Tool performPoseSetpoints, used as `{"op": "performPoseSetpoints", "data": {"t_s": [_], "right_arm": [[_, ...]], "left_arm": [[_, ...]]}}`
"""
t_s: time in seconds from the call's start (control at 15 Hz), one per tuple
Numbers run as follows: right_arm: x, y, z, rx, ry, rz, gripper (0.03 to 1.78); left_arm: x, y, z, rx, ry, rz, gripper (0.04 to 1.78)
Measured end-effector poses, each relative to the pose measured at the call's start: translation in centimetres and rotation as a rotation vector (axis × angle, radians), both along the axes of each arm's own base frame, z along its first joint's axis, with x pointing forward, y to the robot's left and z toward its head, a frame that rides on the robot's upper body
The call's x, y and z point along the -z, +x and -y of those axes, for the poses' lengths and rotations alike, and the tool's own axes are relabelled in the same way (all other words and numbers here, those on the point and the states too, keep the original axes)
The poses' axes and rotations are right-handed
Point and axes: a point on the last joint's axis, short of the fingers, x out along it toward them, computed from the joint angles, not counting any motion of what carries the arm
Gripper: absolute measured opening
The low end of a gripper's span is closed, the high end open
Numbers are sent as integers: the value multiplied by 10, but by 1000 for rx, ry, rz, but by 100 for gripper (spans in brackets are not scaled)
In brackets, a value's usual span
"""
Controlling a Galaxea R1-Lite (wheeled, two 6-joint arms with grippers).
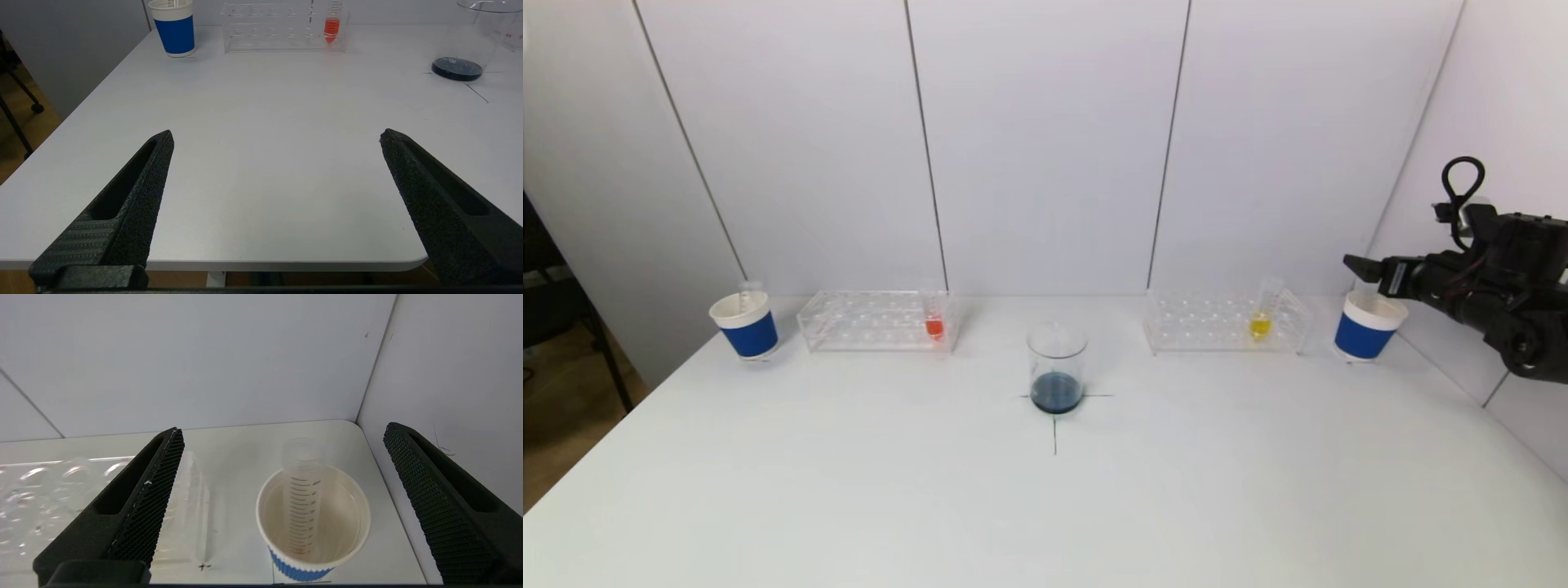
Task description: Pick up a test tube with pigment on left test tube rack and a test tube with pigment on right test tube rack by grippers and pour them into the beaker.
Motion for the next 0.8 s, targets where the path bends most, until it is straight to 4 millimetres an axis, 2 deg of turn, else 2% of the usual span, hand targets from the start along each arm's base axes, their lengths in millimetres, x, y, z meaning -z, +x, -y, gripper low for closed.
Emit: {"op": "performPoseSetpoints", "data": {"t_s": [0.2,0.33,0.6,0.8], "right_arm": [[-23,-31,-22,-33,-6,19,178],[-36,-59,-41,-64,-7,24,178],[-57,-122,-76,-133,-10,55,178],[-70,-172,-89,-161,-19,106,178]], "left_arm": [[0,0,0,1,0,0,176],[0,0,0,1,0,0,176],[0,0,0,1,0,0,176],[0,0,0,1,0,0,176]]}}
